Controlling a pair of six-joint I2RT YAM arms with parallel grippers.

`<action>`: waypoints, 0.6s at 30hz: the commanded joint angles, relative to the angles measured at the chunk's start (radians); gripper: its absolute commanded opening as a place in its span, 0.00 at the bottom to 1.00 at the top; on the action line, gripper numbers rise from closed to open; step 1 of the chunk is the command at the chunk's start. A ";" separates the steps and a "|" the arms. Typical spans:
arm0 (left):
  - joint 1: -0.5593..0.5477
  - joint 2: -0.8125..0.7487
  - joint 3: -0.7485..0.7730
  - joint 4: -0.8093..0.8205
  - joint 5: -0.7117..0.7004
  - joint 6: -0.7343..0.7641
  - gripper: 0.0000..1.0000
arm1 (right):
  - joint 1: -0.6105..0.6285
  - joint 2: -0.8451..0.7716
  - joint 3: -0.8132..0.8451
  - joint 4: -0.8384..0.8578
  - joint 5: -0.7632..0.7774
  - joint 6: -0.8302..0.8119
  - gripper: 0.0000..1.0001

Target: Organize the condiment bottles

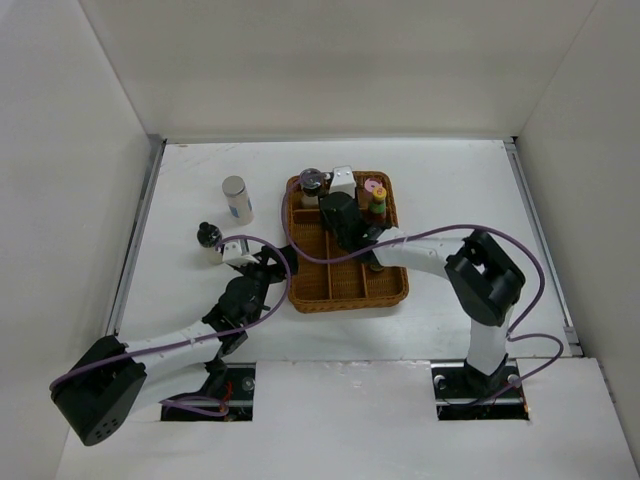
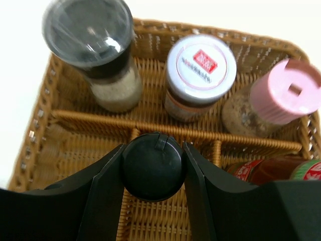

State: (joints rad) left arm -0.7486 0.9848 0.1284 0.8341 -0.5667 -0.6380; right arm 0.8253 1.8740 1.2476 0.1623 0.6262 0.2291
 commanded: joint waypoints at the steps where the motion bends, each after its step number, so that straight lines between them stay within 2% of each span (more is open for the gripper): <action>1: 0.002 -0.008 0.002 0.046 0.011 -0.012 0.79 | -0.012 0.007 -0.025 0.080 -0.017 0.045 0.34; 7: -0.001 -0.001 0.004 0.046 0.011 -0.012 0.79 | -0.016 0.017 -0.074 0.105 -0.020 0.070 0.38; 12: 0.001 -0.009 0.004 0.042 0.007 -0.006 0.79 | -0.016 -0.009 -0.076 0.091 -0.017 0.075 0.66; 18: 0.018 -0.025 0.007 0.022 0.001 0.000 0.78 | -0.013 -0.093 -0.079 0.077 -0.016 0.070 0.77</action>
State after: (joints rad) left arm -0.7414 0.9760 0.1284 0.8322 -0.5674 -0.6380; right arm 0.8127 1.8736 1.1721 0.2119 0.6136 0.2920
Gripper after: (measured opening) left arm 0.784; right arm 0.757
